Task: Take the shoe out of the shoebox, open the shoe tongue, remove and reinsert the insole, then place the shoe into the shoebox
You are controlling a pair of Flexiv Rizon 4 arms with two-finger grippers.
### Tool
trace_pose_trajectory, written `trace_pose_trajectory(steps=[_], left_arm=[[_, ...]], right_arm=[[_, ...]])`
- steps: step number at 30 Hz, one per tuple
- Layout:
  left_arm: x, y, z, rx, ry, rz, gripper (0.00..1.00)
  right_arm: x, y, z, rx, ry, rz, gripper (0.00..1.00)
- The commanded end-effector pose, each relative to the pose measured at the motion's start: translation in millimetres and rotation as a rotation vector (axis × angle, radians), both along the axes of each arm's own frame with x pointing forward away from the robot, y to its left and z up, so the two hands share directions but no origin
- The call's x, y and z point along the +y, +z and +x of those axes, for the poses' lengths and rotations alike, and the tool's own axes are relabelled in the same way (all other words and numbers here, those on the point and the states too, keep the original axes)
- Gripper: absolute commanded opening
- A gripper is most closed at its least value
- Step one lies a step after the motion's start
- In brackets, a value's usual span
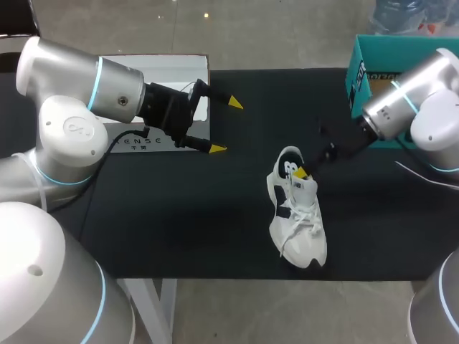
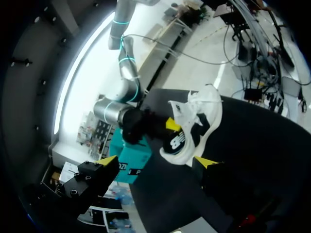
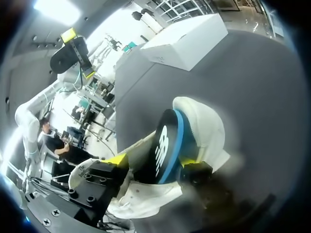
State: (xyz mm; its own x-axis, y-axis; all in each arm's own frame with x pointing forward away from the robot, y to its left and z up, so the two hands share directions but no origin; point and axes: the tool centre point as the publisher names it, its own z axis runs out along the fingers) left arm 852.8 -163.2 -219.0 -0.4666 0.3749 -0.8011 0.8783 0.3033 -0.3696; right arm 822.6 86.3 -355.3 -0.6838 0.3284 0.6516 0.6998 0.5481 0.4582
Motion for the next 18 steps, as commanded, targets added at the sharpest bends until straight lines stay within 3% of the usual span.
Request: trace_pose_trajectory(steps=[1, 18], left_arm=[[0.4, 0.3, -0.3, 0.0, -0.001, 0.002, 1.0], [0.4, 0.3, -0.3, 0.0, -0.001, 0.002, 1.0]], right_arm=[[-1.4, 3.1, 6.5, -0.008, 0.005, -0.008, 1.0], [8.5, 9.6, 24.7, -0.042, 0.025, -0.012, 1.0]])
